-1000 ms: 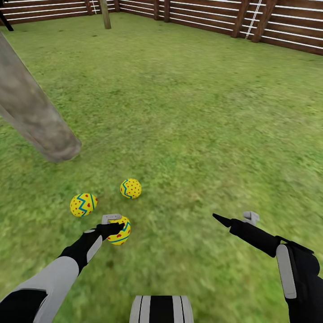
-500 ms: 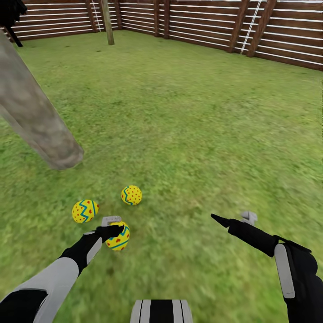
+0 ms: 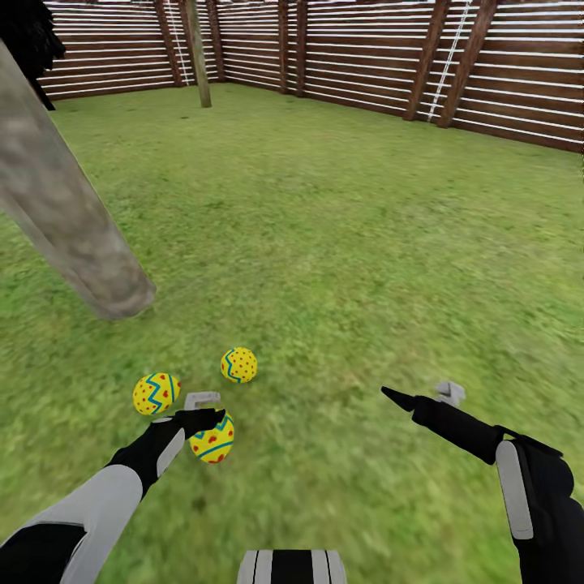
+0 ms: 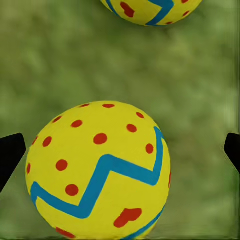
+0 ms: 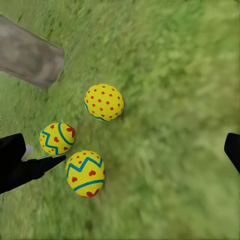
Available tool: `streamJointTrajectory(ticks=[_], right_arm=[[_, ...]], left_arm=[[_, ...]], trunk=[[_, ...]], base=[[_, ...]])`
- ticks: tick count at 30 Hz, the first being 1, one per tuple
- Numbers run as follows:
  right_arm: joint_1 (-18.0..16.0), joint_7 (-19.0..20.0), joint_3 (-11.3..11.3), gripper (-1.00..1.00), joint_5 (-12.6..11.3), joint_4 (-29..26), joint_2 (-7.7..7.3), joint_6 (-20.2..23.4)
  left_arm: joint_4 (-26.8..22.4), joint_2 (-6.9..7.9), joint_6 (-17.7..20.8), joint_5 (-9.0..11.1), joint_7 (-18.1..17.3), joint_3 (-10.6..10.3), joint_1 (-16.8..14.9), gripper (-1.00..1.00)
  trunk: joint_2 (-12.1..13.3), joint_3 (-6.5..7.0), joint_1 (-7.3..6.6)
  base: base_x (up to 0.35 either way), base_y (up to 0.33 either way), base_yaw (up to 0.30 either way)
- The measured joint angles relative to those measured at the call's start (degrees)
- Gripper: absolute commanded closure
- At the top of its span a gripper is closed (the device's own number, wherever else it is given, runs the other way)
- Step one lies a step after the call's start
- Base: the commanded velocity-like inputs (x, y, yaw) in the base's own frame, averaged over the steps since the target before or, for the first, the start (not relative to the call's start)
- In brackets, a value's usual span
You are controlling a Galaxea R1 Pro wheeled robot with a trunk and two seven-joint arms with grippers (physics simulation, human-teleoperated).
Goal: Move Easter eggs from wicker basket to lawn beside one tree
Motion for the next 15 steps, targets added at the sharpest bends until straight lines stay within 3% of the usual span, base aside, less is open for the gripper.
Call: streamJointTrajectory(ticks=[7, 15], right_arm=[[0.0, 0.1, 0.0, -1.00, 0.0, 0.0, 0.02, 0.0], [3.0, 0.5, -0.4, -1.00, 0.4, 2.4, 1.16, -0.3]], left_arm=[[-0.4, 0.00, 5.4, 0.1, 0.1, 0.2, 0.0, -1.00], [-9.9, -0.01, 9.6, 0.0, 0.0, 0.1, 0.9, -1.00]], trunk=[[0.1, 1.55, -0.18], [0.2, 3.33, -0.39]], base=[[0.000, 0.000, 0.000], [0.000, 0.000, 0.000]])
